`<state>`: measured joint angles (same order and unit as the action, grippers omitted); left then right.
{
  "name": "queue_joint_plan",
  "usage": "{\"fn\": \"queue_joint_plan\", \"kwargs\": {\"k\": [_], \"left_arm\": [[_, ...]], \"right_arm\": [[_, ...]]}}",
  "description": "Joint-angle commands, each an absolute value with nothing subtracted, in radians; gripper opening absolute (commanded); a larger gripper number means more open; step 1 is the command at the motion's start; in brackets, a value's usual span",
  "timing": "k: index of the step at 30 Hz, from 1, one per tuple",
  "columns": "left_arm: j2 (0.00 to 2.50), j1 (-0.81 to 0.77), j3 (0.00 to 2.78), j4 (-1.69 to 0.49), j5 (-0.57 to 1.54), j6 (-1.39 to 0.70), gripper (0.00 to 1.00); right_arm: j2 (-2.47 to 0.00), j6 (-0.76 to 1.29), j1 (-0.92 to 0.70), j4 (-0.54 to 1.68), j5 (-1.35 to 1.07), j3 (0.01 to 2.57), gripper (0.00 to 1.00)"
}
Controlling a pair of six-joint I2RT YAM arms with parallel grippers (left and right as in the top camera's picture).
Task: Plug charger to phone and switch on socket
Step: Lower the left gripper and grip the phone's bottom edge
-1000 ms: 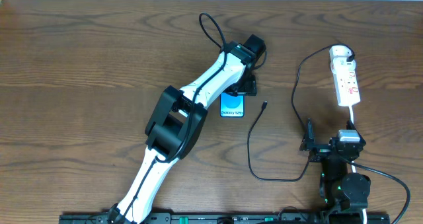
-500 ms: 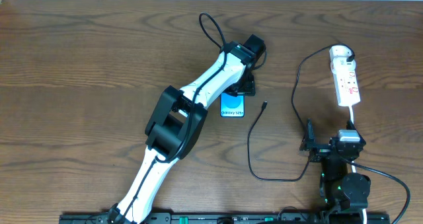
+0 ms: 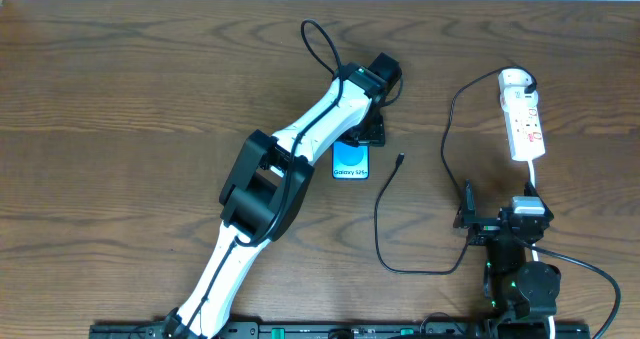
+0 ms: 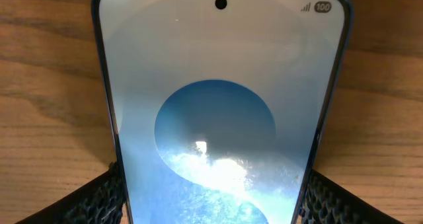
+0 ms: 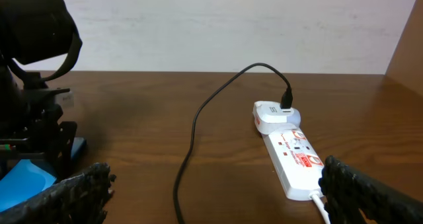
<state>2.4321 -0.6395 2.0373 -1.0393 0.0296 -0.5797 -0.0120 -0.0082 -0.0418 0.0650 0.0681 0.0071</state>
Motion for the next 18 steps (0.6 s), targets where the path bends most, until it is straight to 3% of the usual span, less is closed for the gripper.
{"fn": "queue_joint_plan", "kwargs": {"k": [1, 18], "left_arm": [[2.450, -0.638, 2.028, -1.068, 0.014, -0.578, 0.80], [2.405, -0.638, 2.025, -1.083, 0.013, -0.578, 0.76]], "right_arm": [[-0.007, -0.008, -0.053, 0.068, 0.076, 0.005, 0.99], [-0.007, -0.008, -0.053, 0.068, 0.076, 0.005, 0.99]]}}
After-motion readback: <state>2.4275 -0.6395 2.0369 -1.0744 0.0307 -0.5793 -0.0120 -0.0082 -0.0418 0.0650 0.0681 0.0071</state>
